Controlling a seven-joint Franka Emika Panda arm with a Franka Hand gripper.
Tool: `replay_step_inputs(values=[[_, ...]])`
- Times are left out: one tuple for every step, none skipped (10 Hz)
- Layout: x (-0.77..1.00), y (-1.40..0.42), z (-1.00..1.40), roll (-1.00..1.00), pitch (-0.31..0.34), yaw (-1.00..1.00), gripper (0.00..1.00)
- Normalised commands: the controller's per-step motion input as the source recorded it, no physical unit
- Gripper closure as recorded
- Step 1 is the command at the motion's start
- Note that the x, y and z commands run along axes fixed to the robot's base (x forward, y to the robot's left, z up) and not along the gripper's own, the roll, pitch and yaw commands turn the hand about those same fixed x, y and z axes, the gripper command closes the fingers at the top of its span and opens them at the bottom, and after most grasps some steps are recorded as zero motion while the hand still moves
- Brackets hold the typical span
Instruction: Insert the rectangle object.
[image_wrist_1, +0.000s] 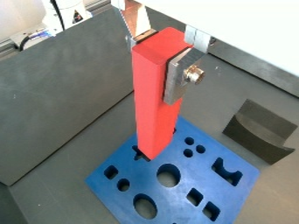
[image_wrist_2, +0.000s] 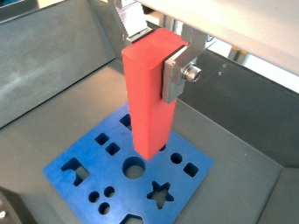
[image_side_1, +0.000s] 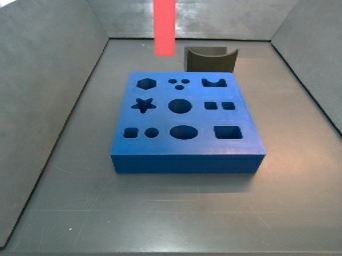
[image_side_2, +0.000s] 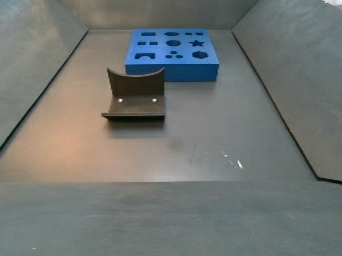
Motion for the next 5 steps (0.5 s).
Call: replay_step_inputs(values=[[0.41, -0.16, -0.18, 0.1, -0.023, -0.67, 1.0], [0.56, -0.19, -0.23, 0.13, -0.02, -0.54, 1.0], [0.69, -0.21, -0.24, 0.14, -0.016, -0.42, 1.0], [0.76, -0.22, -0.25, 0.13, -0.011, -0.35, 1.0], [0.85, -0.22, -0.25, 0.13, -0.009, -0.27, 1.0]])
